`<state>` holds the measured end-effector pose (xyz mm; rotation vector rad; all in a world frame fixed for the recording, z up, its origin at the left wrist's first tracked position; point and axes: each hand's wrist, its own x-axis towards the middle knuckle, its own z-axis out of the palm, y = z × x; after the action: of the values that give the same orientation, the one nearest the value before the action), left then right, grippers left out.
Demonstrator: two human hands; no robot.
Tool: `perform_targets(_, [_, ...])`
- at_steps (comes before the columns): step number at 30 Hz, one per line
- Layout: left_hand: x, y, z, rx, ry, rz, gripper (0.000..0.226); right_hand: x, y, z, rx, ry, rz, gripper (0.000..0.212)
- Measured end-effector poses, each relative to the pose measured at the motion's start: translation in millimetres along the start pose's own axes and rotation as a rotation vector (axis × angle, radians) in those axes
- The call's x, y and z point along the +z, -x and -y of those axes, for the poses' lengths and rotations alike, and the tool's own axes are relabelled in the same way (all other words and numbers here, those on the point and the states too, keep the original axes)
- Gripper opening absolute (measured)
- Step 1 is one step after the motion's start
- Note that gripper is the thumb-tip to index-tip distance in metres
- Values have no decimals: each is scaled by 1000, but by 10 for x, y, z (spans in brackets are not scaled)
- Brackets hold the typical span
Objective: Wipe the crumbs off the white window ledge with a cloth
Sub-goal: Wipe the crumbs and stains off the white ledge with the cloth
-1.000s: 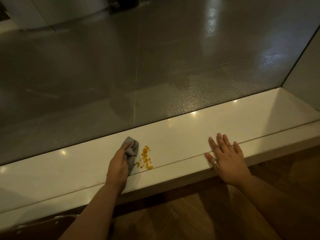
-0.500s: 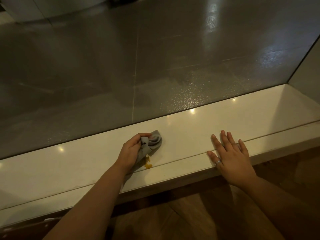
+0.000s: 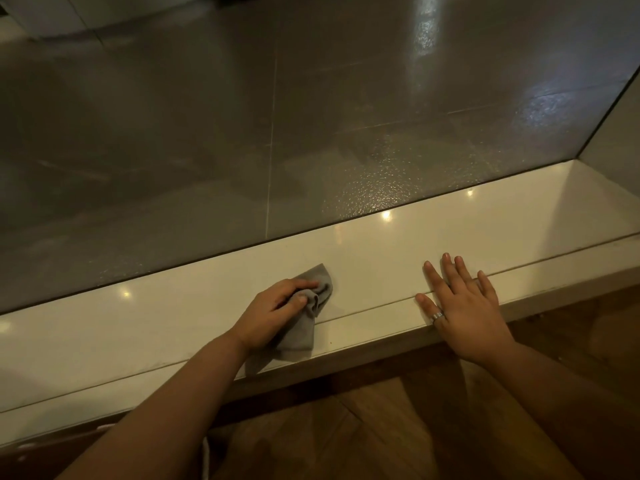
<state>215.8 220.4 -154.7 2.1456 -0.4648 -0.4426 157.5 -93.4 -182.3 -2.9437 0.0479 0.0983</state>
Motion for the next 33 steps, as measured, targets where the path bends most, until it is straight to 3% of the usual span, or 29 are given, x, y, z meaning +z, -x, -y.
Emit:
perform_targets(3, [18, 45, -5, 1, -91, 86, 50, 17, -2, -1, 2, 3, 8, 85])
perform_targets(8, [-83, 28, -2, 5, -307, 311, 75, 3, -9, -1, 4, 22, 19, 80])
perform_targets(11, [-100, 2, 10, 41, -447, 322, 77, 7, -5, -5, 3, 5, 10, 89])
perform_targets(15, [-16, 13, 86, 124, -543, 202, 68, 0, -3, 19, 4, 3, -5, 95])
perform_targets(22, [173, 28, -7, -13, -522, -61, 96, -21, 7, 22, 4, 11, 6, 97])
perform_targets(33, [323, -103, -61, -157, -473, -326, 63, -34, 18, 27, -7, -14, 30, 100])
